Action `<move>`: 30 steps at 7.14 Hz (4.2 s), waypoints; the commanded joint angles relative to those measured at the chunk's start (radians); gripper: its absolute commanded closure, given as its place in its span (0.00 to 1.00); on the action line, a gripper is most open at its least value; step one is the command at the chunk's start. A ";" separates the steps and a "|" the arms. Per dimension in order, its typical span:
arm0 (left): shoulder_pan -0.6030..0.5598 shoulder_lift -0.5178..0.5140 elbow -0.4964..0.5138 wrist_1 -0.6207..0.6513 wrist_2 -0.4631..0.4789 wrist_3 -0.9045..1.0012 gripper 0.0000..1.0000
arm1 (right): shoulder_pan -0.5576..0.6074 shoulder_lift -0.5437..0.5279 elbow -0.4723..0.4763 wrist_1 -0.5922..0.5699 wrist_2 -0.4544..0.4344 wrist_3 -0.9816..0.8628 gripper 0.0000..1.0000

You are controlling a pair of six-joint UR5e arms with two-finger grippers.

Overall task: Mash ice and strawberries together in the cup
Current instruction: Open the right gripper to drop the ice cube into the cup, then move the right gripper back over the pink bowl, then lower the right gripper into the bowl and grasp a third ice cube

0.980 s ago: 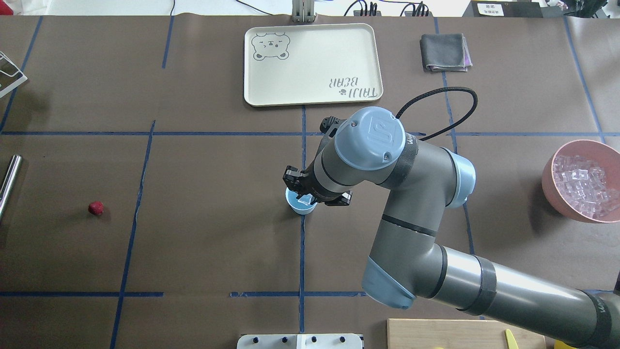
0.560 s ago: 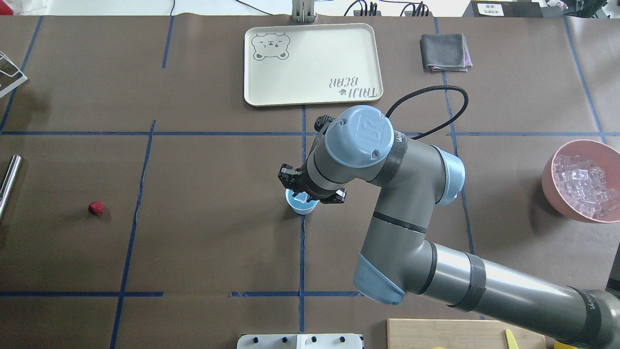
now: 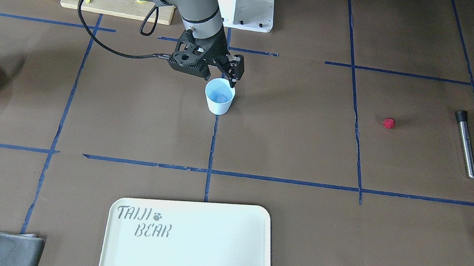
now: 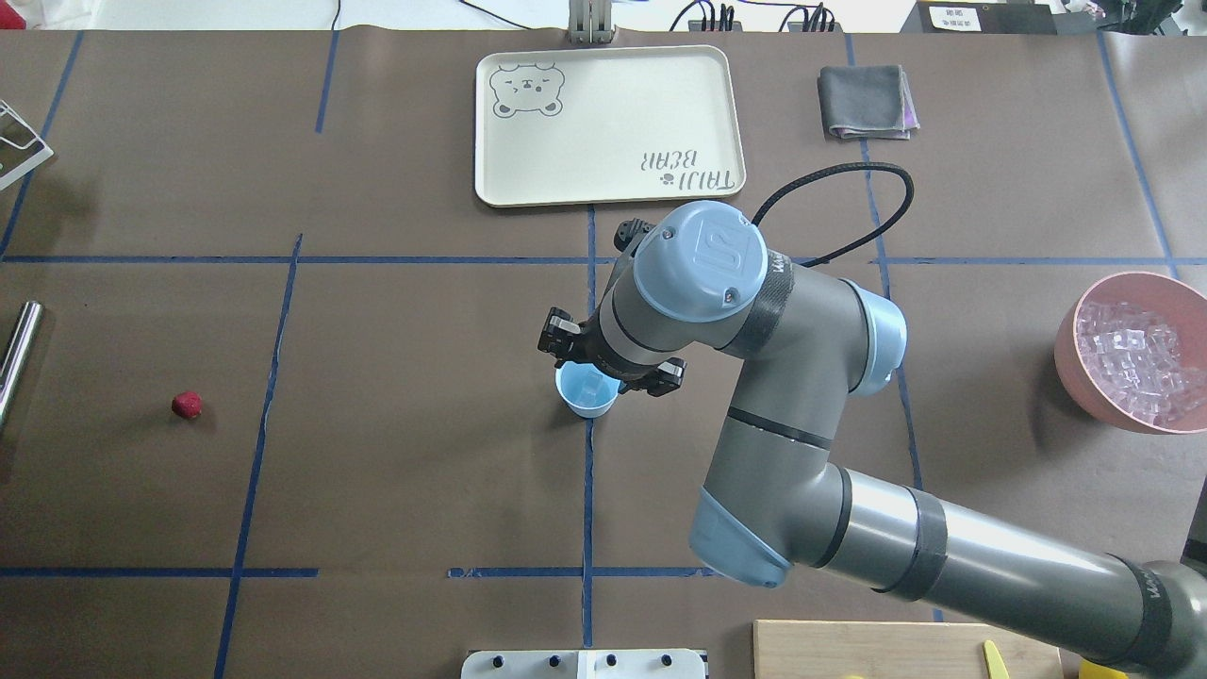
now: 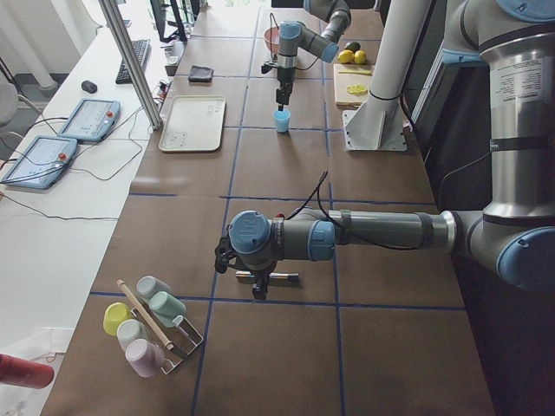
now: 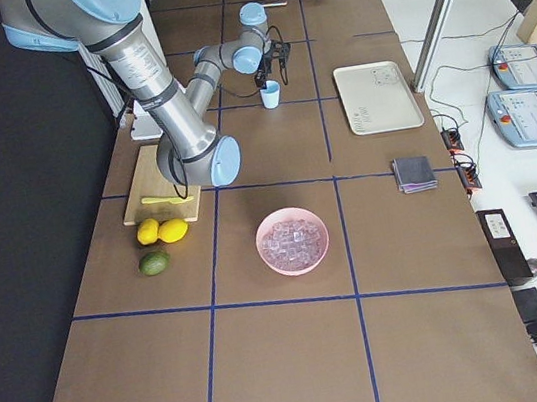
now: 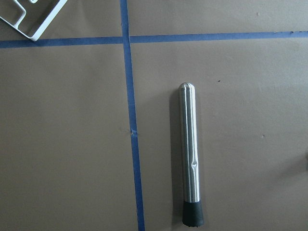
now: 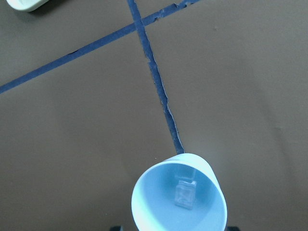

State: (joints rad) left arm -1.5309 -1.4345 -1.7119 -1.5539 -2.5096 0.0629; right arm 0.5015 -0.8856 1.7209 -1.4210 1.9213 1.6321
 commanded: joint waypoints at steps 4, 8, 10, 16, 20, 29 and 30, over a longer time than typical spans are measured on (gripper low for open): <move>0.000 0.000 0.000 0.000 0.000 0.000 0.00 | 0.414 -0.439 0.250 -0.006 0.350 -0.548 0.00; 0.000 0.006 -0.006 0.000 0.000 0.000 0.00 | 0.567 -0.763 0.241 0.010 0.344 -0.998 0.00; 0.000 0.006 -0.006 0.000 0.000 0.000 0.00 | 0.655 -0.780 0.130 0.014 0.346 -1.123 0.00; 0.000 0.006 -0.009 0.000 -0.002 0.000 0.00 | 0.664 -0.736 0.014 0.016 0.338 -1.003 0.03; 0.000 0.006 -0.009 0.000 -0.002 0.000 0.00 | 0.634 -0.714 -0.007 0.016 0.341 -1.005 0.07; -0.002 0.006 -0.018 0.000 -0.002 0.000 0.00 | 0.620 -0.716 -0.023 0.016 0.341 -0.965 0.80; -0.002 0.006 -0.023 0.000 -0.002 -0.002 0.00 | 0.615 -0.714 -0.021 0.017 0.343 -0.966 0.99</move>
State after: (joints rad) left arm -1.5324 -1.4281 -1.7306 -1.5540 -2.5111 0.0622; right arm 1.1229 -1.6013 1.6983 -1.4048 2.2630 0.6595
